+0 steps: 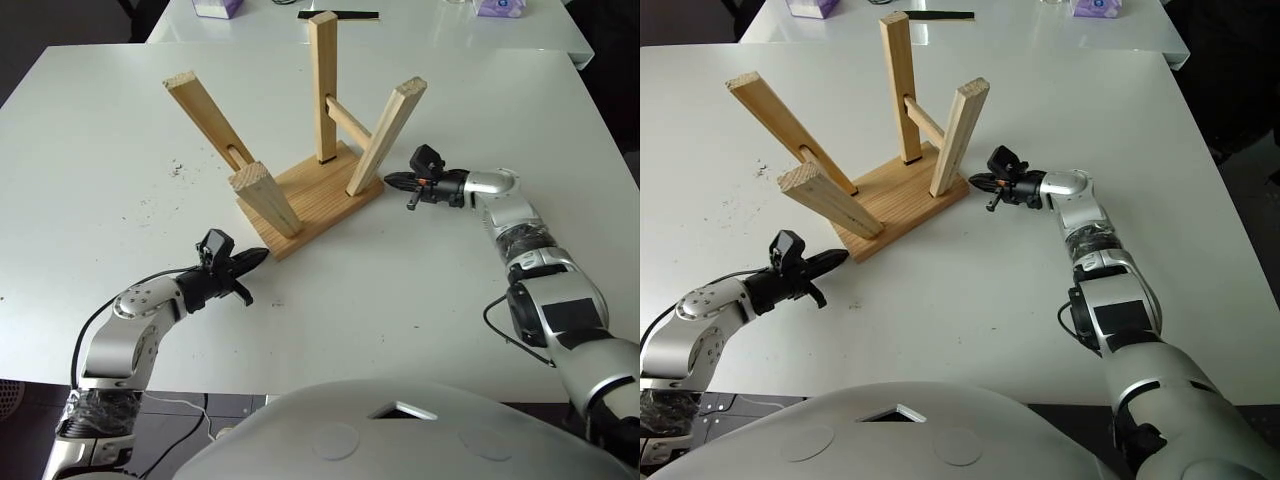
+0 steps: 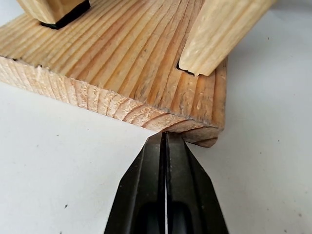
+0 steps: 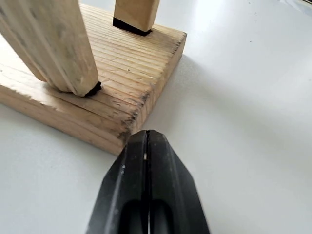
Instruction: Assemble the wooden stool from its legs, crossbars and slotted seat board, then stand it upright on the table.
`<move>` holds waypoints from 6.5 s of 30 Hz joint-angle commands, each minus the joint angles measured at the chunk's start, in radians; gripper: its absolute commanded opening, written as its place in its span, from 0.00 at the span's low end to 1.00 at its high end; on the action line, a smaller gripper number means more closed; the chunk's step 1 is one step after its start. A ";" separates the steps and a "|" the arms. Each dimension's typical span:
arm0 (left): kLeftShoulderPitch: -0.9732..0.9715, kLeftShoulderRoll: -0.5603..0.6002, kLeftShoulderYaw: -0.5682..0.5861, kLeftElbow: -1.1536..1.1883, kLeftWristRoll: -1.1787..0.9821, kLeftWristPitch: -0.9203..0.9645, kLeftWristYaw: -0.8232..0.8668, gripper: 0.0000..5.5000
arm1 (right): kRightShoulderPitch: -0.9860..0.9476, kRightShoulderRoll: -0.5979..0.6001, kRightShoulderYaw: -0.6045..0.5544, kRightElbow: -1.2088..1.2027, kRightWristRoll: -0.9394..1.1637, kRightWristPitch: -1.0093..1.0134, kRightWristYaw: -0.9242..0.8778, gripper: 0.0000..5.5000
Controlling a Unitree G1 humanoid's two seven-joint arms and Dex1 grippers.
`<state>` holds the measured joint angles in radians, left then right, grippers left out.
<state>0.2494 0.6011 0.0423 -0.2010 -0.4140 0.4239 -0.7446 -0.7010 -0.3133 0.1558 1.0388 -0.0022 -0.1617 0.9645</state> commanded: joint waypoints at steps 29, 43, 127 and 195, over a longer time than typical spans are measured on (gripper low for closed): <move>0.071 -0.041 -0.027 -0.066 0.059 -0.004 0.065 0.00 | 0.691 -0.284 -0.035 -1.098 0.214 0.398 0.187 0.00; 0.107 0.005 0.099 -0.065 0.036 -0.010 0.046 0.00 | 0.671 -0.328 -0.067 -1.048 0.201 0.384 0.140 0.00; 0.217 0.154 0.217 -0.129 0.128 -0.140 -0.045 0.00 | 0.759 -0.474 -0.175 -1.194 0.204 0.361 -0.018 0.00; -0.417 0.133 -0.174 0.501 0.296 -0.660 -0.467 0.54 | 0.386 -0.322 0.120 -0.906 0.160 0.234 0.301 0.48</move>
<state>-0.1261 0.7491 -0.1167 0.2731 -0.1262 -0.2183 -1.2046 -0.2521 -0.6627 0.2548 0.0806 0.1761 0.0960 1.2591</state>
